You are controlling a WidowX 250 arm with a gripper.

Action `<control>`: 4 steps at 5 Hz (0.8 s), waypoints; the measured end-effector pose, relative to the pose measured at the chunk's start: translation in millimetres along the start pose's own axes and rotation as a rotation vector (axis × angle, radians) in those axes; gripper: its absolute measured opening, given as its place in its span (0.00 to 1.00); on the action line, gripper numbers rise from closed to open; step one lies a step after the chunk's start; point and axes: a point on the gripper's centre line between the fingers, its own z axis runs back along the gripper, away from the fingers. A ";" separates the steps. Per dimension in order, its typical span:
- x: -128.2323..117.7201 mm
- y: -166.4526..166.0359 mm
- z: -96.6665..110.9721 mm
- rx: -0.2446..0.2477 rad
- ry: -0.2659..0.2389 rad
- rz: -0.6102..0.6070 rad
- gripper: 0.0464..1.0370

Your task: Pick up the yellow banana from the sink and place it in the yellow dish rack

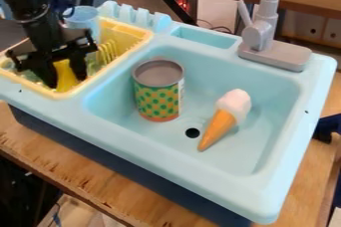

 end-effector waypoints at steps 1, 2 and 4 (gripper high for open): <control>-2.8 -1.2 -6.7 -0.018 0.032 -0.001 0.68; 0.4 -3.9 -2.0 -0.023 0.041 -0.016 0.94; 11.6 -12.5 17.7 -0.008 0.054 -0.038 0.97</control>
